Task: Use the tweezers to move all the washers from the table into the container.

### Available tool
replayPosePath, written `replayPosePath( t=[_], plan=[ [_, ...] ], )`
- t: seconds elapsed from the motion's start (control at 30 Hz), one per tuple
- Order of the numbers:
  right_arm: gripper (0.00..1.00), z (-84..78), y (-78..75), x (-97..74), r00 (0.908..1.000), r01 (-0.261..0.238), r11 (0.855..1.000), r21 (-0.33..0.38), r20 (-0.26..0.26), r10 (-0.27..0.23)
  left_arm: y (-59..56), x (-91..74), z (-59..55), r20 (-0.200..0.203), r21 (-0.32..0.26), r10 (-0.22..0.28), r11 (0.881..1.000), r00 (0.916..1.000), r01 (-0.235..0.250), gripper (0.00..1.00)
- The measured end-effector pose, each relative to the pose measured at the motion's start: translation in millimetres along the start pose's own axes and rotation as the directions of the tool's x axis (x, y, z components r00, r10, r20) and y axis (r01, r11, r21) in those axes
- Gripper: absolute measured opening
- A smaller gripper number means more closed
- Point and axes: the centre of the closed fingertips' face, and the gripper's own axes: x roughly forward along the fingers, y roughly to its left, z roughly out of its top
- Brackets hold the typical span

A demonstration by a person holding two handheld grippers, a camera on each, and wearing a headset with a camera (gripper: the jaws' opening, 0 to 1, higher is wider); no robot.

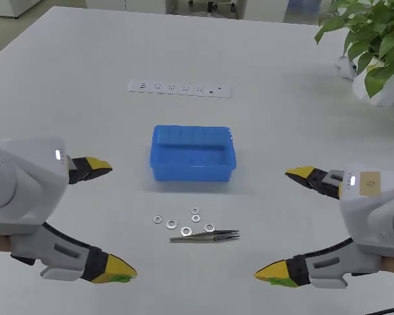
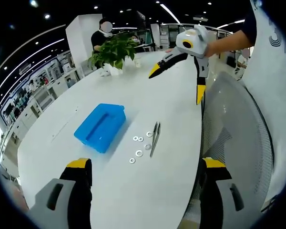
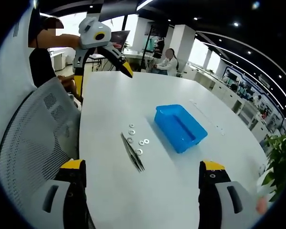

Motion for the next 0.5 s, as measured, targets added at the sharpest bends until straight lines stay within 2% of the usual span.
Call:
replayPosePath(
  t=[0.17, 0.5],
  plan=[
    [0.99, -3.0, -1.1, 0.4, 1.0, 0.001, 1.0, 0.005, -0.009, -0.001, 3.0, 1.0, -0.7, -0.004, -0.006, 0.0, 1.0, 1.0, 0.0, 0.99],
    [0.98, -7.7, -4.3, -0.4, 0.9998, 0.004, 1.0, 0.011, -0.021, -0.003, -0.5, 6.6, -3.9, -0.005, -0.016, -0.019, 1.0, 0.9998, 0.019, 0.99]
  ],
)
